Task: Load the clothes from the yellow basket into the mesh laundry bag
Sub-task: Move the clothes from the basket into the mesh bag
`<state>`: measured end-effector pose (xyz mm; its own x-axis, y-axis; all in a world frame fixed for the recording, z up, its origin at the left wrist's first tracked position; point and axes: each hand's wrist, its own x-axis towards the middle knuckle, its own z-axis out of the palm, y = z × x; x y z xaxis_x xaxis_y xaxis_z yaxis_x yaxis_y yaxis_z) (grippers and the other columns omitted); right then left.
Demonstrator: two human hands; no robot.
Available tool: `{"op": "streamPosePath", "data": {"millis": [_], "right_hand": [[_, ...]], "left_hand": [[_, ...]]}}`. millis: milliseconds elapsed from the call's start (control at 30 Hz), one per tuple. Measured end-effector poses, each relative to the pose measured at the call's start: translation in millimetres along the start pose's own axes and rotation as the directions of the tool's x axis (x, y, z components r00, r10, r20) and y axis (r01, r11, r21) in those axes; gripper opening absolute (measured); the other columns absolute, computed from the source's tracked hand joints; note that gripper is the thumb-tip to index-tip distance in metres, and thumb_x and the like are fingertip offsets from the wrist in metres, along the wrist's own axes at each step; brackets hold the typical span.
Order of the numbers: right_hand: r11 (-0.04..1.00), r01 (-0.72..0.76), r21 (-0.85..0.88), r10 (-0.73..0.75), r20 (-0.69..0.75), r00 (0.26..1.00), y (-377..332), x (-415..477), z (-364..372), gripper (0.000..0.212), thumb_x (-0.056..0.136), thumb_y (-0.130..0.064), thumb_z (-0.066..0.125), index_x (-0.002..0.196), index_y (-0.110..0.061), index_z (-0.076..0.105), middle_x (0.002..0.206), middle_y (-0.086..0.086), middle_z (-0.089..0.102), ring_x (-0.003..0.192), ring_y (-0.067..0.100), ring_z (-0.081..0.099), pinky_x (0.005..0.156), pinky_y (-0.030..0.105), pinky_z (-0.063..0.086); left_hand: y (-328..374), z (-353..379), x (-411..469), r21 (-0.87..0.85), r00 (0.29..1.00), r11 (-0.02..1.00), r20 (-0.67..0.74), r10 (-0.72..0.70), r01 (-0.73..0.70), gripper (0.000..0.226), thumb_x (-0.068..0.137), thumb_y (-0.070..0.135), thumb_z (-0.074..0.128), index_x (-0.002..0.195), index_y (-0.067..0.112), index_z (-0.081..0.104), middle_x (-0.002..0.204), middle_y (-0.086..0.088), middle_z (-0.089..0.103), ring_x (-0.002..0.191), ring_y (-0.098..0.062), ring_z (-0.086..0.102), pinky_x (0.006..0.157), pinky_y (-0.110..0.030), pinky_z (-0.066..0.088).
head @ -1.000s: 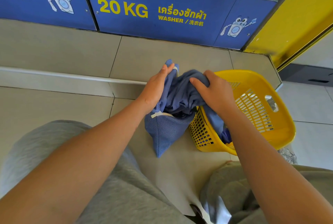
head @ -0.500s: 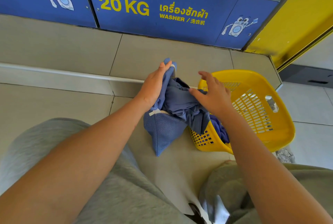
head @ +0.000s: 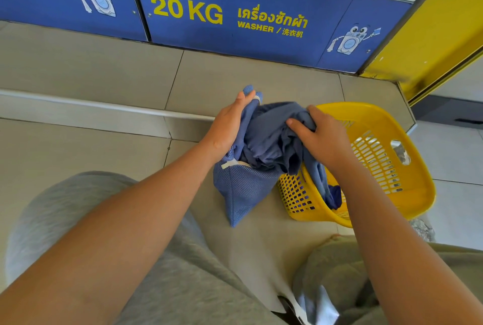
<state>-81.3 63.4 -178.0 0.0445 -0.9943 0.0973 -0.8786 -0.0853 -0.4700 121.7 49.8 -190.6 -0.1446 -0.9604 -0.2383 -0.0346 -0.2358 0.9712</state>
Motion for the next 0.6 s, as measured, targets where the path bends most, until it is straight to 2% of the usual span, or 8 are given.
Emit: {"op": "streamPosePath", "data": {"millis": [67, 133, 233, 300, 367, 467, 533, 600], "right_hand": [[0.989, 0.103, -0.105, -0.109, -0.058, 0.992, -19, 8, 2, 0.034, 0.090, -0.052, 0.053, 0.082, -0.019, 0.045, 0.072, 0.002, 0.052, 0.084, 0.030, 0.053, 0.078, 0.040, 0.035], [0.976, 0.164, -0.141, -0.177, -0.079, 0.981, -35, 11, 14, 0.031, 0.092, -0.048, 0.052, 0.101, -0.019, 0.052, 0.087, 0.006, 0.062, 0.093, 0.032, 0.056, 0.083, 0.041, 0.038], [0.985, 0.158, 0.072, -0.163, 0.059, 0.985, -47, 8, 45, 0.044, 0.097, -0.039, 0.047, 0.137, -0.020, 0.043, 0.130, 0.011, 0.053, 0.112, 0.032, 0.055, 0.088, 0.041, 0.045], [0.979, 0.189, 0.073, -0.201, 0.210, 0.957, -44, 4, 69, 0.047, 0.101, -0.038, 0.031, 0.140, -0.016, 0.043, 0.148, 0.012, 0.038, 0.132, 0.033, 0.040, 0.095, 0.044, 0.045], [0.966, 0.255, 0.046, -0.255, 0.357, 0.899, -38, -2, 88, 0.059, 0.101, -0.043, 0.015, 0.140, -0.009, 0.044, 0.155, 0.013, 0.029, 0.145, 0.034, 0.022, 0.101, 0.052, 0.043], [0.986, 0.160, 0.038, -0.160, 0.442, 0.883, -31, -3, 110, 0.071, 0.097, -0.057, 0.017, 0.151, -0.012, 0.022, 0.162, 0.007, 0.012, 0.149, 0.026, 0.012, 0.117, 0.047, 0.026], [0.982, 0.189, 0.027, -0.179, 0.474, 0.862, -27, -4, 125, 0.060, 0.101, -0.046, 0.024, 0.152, -0.016, 0.021, 0.163, 0.004, 0.007, 0.149, 0.025, 0.013, 0.115, 0.044, 0.030], [0.983, 0.180, 0.023, -0.164, 0.535, 0.829, -20, -3, 136, 0.053, 0.102, -0.032, 0.032, 0.153, -0.020, 0.020, 0.163, 0.001, 0.007, 0.144, 0.027, 0.028, 0.105, 0.043, 0.040]], "left_hand": [[-1, -4, 0, -0.003, 1.000, 1.000, 0.001, 0.011, -0.011, 0.050, 0.103, 0.046, 0.021, 0.141, 0.029, 0.049, 0.141, 0.008, 0.051, 0.120, -0.001, 0.048, 0.085, -0.006, 0.037], [-2, -8, 0, -0.014, 1.000, 1.000, -0.006, 0.020, -0.020, 0.050, 0.104, 0.043, 0.019, 0.142, 0.025, 0.048, 0.140, 0.006, 0.053, 0.120, -0.002, 0.050, 0.092, -0.009, 0.041], [-3, -14, 1, -0.034, 1.000, 0.999, -0.017, 0.014, -0.015, 0.050, 0.104, 0.042, 0.020, 0.142, 0.024, 0.048, 0.141, 0.005, 0.053, 0.121, -0.003, 0.052, 0.095, -0.011, 0.042], [-2, -18, 2, -0.040, 1.000, 0.999, -0.017, 0.011, -0.012, 0.051, 0.104, 0.044, 0.020, 0.142, 0.024, 0.047, 0.144, 0.003, 0.050, 0.122, -0.004, 0.049, 0.096, -0.014, 0.039], [-1, -19, 4, -0.031, 1.000, 1.000, -0.016, 0.001, -0.002, 0.052, 0.103, 0.045, 0.020, 0.142, 0.024, 0.047, 0.147, 0.001, 0.047, 0.125, -0.006, 0.047, 0.103, -0.021, 0.035], [-1, -18, 7, -0.058, 1.000, 0.998, -0.003, -0.028, 0.028, 0.052, 0.103, 0.047, 0.021, 0.141, 0.024, 0.049, 0.148, 0.001, 0.046, 0.133, -0.013, 0.044, 0.115, -0.033, 0.030], [0, -14, 5, -0.063, 0.999, 0.997, 0.038, -0.033, 0.036, 0.053, 0.103, 0.047, 0.020, 0.142, 0.024, 0.047, 0.152, 0.003, 0.040, 0.139, -0.013, 0.037, 0.119, -0.035, 0.024], [0, -7, 1, -0.026, 0.992, 0.999, 0.125, -0.028, 0.032, 0.055, 0.103, 0.047, 0.017, 0.144, 0.024, 0.044, 0.155, 0.005, 0.035, 0.143, -0.010, 0.029, 0.120, -0.032, 0.017]]}}
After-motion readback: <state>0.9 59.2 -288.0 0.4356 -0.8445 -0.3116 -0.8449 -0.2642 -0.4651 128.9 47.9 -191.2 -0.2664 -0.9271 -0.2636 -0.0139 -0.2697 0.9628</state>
